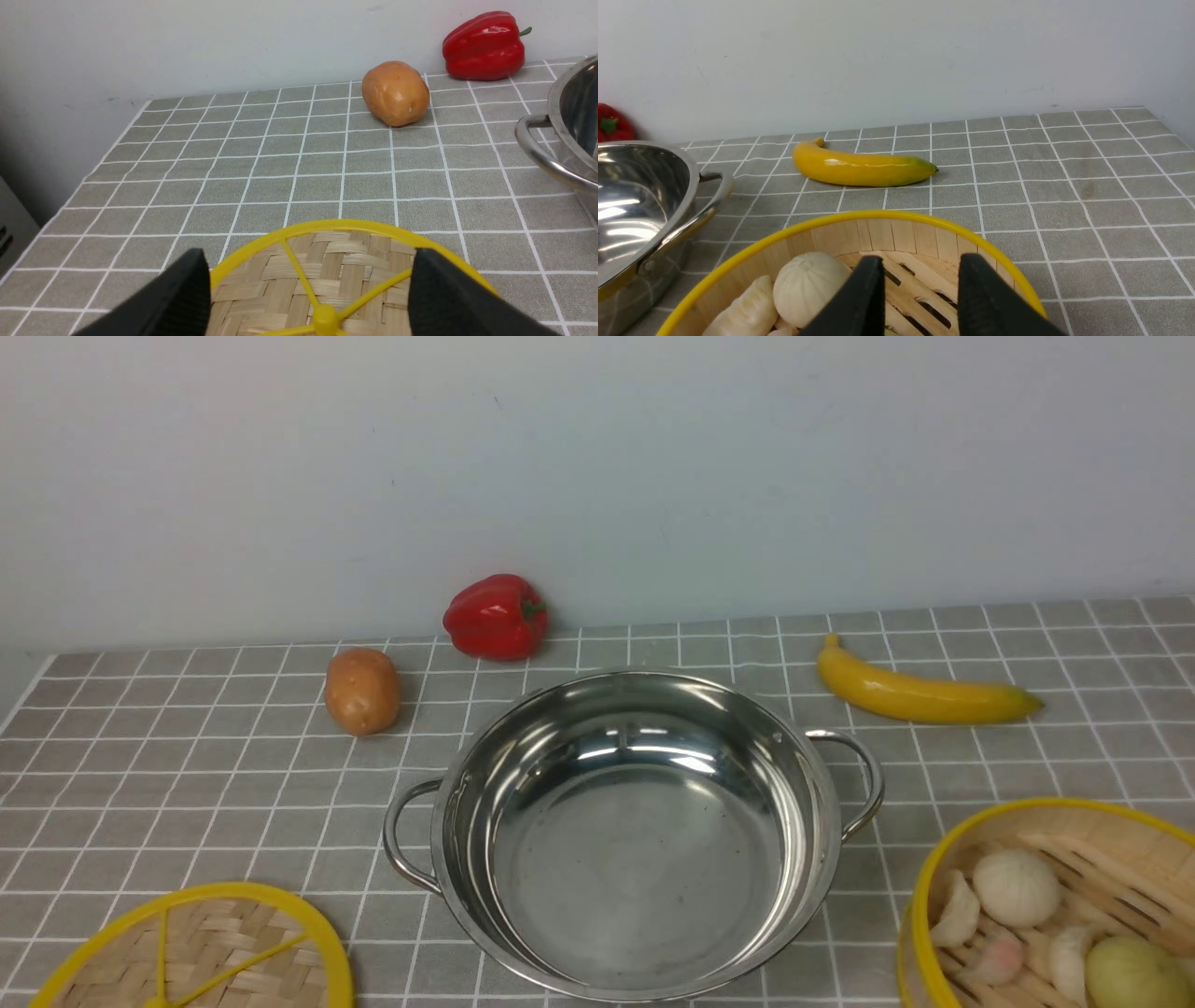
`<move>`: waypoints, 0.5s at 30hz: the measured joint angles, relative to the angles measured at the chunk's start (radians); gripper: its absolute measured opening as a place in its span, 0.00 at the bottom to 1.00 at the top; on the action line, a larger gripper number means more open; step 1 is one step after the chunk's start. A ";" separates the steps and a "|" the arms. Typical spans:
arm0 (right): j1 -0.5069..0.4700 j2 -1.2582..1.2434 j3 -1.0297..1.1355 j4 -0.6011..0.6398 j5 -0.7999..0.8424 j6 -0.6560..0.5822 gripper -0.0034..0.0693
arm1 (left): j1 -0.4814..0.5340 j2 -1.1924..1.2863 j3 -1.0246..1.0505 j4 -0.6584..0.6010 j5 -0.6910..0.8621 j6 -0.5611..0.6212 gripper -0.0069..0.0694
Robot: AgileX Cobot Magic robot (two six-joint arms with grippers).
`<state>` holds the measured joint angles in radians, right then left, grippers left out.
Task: Place the steamer in the pot on the grey tablecloth, and put the lid on the steamer.
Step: 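Reach for and grasp the rim of the bamboo steamer holding the buns with the right gripper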
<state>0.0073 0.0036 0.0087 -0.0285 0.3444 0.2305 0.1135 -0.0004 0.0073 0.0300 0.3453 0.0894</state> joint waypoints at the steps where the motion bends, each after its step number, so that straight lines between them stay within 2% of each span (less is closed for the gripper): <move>1: 0.000 0.000 0.000 0.000 0.000 0.000 0.38 | 0.000 0.000 0.000 0.000 0.000 0.000 0.78; 7: 0.000 0.000 0.000 0.001 -0.007 0.000 0.38 | 0.000 0.000 0.000 0.000 0.000 0.000 0.78; 12: 0.000 0.000 -0.002 0.050 -0.109 0.039 0.38 | 0.000 0.000 0.000 0.000 0.000 0.000 0.78; 15: 0.000 0.000 -0.072 0.069 -0.094 0.046 0.38 | 0.000 0.000 0.000 0.000 0.000 0.000 0.78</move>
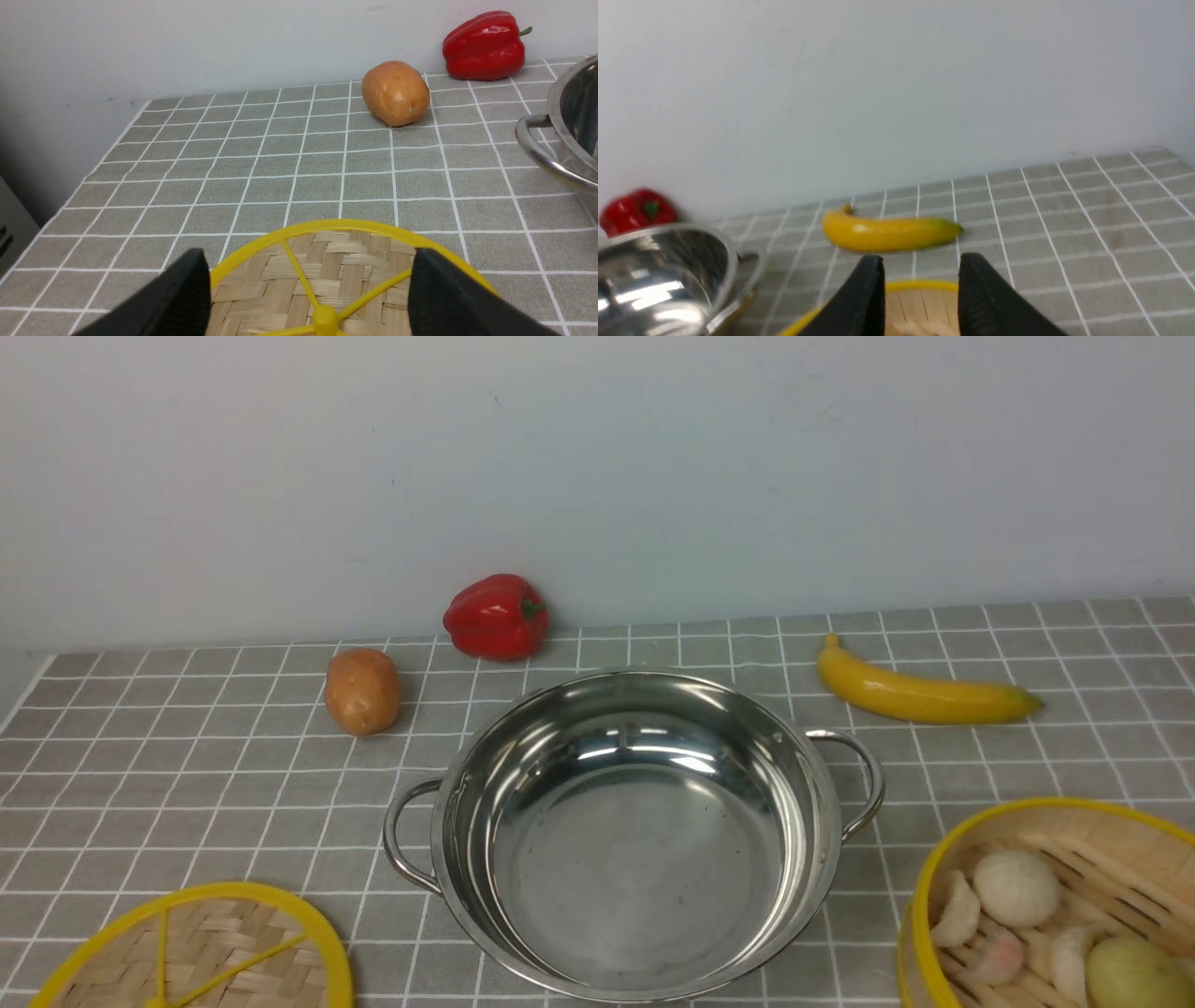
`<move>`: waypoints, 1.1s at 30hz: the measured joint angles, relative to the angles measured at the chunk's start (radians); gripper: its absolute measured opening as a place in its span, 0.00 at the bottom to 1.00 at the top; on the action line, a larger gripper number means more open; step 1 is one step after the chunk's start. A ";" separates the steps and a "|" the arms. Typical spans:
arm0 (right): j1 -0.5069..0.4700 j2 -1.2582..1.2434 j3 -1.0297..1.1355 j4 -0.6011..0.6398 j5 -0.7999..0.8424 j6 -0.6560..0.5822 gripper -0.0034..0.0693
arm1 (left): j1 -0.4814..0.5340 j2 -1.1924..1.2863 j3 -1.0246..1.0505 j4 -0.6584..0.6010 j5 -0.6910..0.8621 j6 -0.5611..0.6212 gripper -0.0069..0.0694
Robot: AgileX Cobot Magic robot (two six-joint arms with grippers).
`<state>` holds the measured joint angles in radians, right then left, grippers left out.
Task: Place the steamer in the pot on the grey tablecloth, and put the lid on the steamer.
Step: 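Reach for and grasp the rim of the bamboo steamer holding the buns with the right gripper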
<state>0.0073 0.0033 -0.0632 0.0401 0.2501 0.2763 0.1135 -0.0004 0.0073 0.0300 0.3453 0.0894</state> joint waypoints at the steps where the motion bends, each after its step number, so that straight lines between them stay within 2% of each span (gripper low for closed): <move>1: 0.000 0.000 -0.023 0.003 0.010 0.000 0.38 | 0.000 0.000 0.000 0.000 0.000 0.000 0.78; 7: 0.000 0.058 -0.207 0.002 0.087 -0.013 0.38 | 0.000 0.000 0.000 0.000 0.000 0.000 0.78; 13: 0.000 0.151 -0.408 0.017 0.317 -0.019 0.38 | 0.000 0.000 0.000 0.000 0.000 0.000 0.78; 19: 0.000 0.154 -0.425 0.084 0.365 -0.023 0.38 | 0.000 0.000 0.000 0.000 0.000 0.000 0.78; 22: 0.000 0.154 -0.444 0.093 0.438 -0.106 0.38 | 0.000 0.000 0.000 0.000 0.000 0.000 0.78; 24: 0.000 0.156 -0.465 0.083 0.481 -0.153 0.38 | 0.000 0.000 0.000 0.000 0.000 0.000 0.78; 27: 0.000 0.169 -0.551 -0.015 0.672 -0.255 0.38 | 0.000 0.000 0.000 0.000 0.000 0.000 0.78; 30: 0.007 0.215 -0.634 -0.079 0.800 -0.260 0.38 | 0.000 0.000 0.000 0.000 0.000 0.000 0.78; 33: 0.034 0.323 -0.699 -0.081 0.907 -0.243 0.38 | 0.000 0.000 0.000 0.000 0.000 0.000 0.78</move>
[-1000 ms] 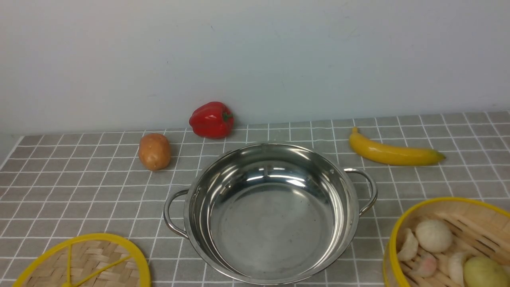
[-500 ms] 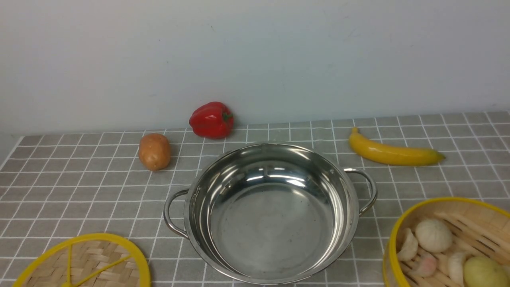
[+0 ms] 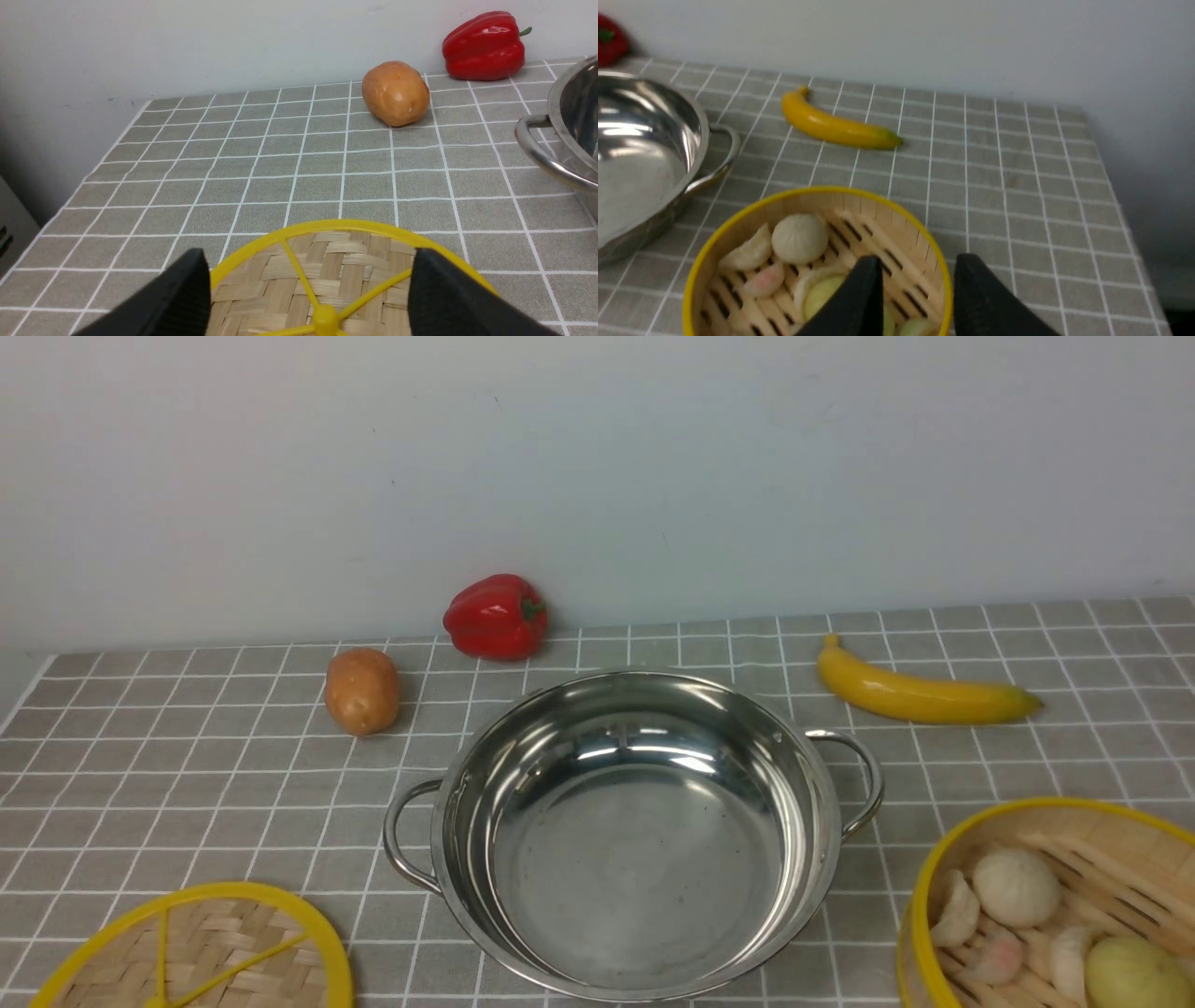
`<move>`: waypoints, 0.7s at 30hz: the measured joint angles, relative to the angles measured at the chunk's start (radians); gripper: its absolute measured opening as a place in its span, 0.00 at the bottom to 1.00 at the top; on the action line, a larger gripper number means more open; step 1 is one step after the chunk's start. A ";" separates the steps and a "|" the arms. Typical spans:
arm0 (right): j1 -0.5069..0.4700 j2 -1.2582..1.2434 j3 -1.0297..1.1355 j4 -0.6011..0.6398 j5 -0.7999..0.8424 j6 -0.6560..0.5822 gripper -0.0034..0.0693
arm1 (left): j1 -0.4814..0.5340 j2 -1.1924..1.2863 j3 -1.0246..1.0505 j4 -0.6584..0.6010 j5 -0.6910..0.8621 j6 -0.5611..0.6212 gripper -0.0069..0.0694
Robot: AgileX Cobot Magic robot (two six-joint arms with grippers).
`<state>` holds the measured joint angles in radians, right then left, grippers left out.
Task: Place the steamer in the pot on the grey tablecloth, and put the lid on the steamer.
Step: 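Reach for and grasp the rim of the bamboo steamer holding the buns with the right gripper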
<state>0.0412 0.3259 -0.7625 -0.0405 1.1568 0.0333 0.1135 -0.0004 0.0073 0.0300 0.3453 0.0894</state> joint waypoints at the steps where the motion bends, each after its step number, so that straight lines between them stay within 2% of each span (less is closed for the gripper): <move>1: 0.006 0.038 -0.013 0.001 0.026 0.002 0.38 | 0.000 0.000 0.000 0.000 0.000 0.000 0.78; 12: 0.017 0.539 -0.058 0.021 0.071 0.007 0.38 | 0.000 0.000 0.000 0.000 0.000 0.000 0.78; 21: 0.006 0.737 -0.058 0.002 0.069 0.028 0.38 | 0.000 0.000 0.000 0.000 0.000 0.000 0.78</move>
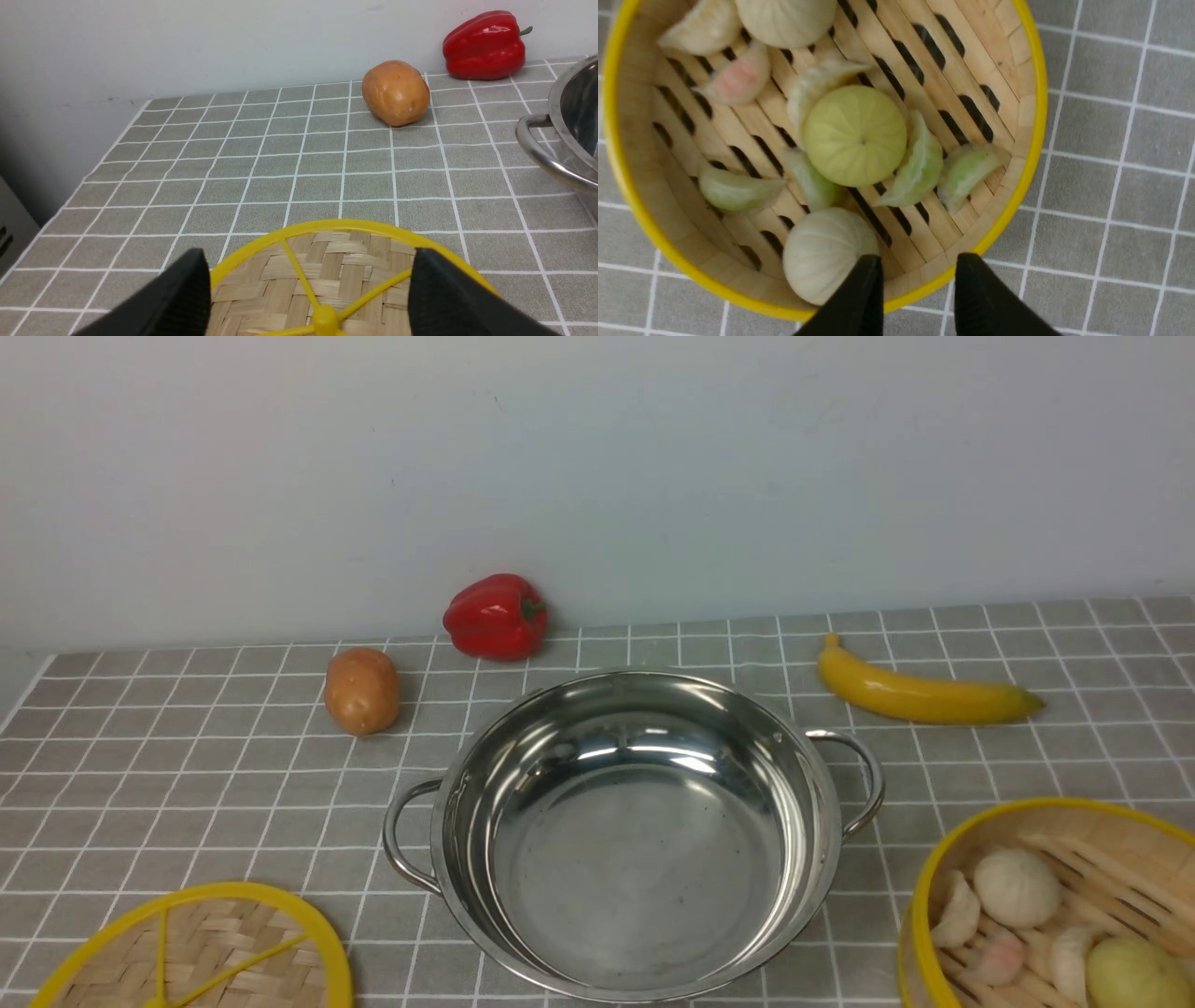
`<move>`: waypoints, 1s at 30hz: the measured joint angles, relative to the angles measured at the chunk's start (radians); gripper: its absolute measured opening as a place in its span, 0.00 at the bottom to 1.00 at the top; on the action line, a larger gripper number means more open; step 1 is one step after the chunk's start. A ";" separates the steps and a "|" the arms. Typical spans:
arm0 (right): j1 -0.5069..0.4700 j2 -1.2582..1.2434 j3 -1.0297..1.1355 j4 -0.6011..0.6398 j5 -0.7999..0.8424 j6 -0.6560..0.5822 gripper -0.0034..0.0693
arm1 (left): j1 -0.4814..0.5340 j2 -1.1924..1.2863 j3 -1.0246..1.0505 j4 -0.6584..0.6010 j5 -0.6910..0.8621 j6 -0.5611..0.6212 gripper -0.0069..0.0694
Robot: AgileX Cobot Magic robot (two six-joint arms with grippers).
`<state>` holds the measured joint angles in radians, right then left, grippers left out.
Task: Place the steamer in the pot on the grey tablecloth, and put the lid on the steamer.
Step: 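Reach for and grasp the rim of the bamboo steamer holding the buns with the right gripper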
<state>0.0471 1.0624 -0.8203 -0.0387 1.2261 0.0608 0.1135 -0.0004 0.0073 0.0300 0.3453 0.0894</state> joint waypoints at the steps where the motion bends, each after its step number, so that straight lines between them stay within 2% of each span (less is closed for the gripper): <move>1: -0.016 0.020 0.000 -0.010 0.000 0.014 0.38 | 0.000 0.000 0.000 0.000 0.000 0.000 0.78; 6: -0.086 0.076 -0.002 -0.019 -0.003 0.015 0.38 | 0.000 0.000 0.000 0.000 0.000 0.000 0.78; 10: -0.107 0.113 -0.002 -0.014 -0.026 -0.006 0.38 | 0.000 0.000 0.000 0.000 0.000 0.000 0.78; 16: -0.096 0.142 -0.007 0.102 -0.044 -0.128 0.38 | 0.000 0.000 0.000 0.000 0.000 0.000 0.78; 21: 0.074 0.142 -0.037 0.248 -0.034 -0.380 0.38 | 0.000 0.000 0.000 0.000 0.000 0.000 0.78; 22: 0.082 0.142 -0.038 0.253 -0.034 -0.384 0.38 | 0.000 0.000 0.000 0.000 0.000 0.000 0.78; 25: 0.221 0.153 -0.050 0.256 -0.034 -0.389 0.38 | 0.000 0.000 0.000 0.000 0.000 0.000 0.78; 30: 0.376 0.220 -0.052 0.188 -0.064 -0.331 0.38 | 0.000 0.000 0.000 0.000 0.000 0.000 0.78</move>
<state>0.4234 1.2825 -0.8728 0.1495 1.1625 -0.2699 0.1135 -0.0004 0.0073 0.0300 0.3453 0.0894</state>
